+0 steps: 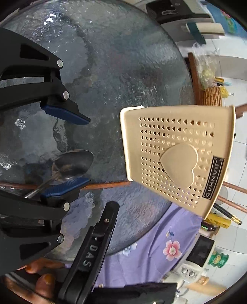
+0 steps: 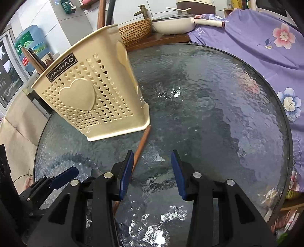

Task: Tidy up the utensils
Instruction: 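Move both open tools down to the metal spoon and brown chopstick, then grasp the metal spoon with the left tool while the right tool grasps the brown chopstick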

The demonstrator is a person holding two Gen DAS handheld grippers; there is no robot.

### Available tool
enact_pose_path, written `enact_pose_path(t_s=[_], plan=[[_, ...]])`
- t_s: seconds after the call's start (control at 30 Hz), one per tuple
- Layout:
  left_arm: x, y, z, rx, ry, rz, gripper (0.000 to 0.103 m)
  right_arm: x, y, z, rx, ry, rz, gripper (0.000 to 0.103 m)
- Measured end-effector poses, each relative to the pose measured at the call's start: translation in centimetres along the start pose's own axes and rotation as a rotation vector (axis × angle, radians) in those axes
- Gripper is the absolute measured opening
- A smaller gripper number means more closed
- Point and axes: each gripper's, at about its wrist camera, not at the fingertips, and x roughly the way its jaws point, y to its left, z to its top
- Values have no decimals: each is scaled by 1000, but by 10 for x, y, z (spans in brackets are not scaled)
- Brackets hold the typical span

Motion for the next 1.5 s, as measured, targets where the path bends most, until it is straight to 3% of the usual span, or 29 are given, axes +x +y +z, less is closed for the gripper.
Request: enact_pose_path(t_s=[0.43,0.8,1.07,1.23,1.5], plan=[[17,-23,-1,7,37,87,56,-2,-6,-1,-14,2,20,41],[17,-27,-8,65,49,137,40,1,-1,-3,-14,9,30,41],[16,-24,-8,134,70,96,39,4,7,-6,-34,24,27,41],[21,-19,1,277,108,47,39,12,13,-4,-44,63,11,41],[27,2,13,357,150,-30,39,27,28,-3,-35,103,-12,41]])
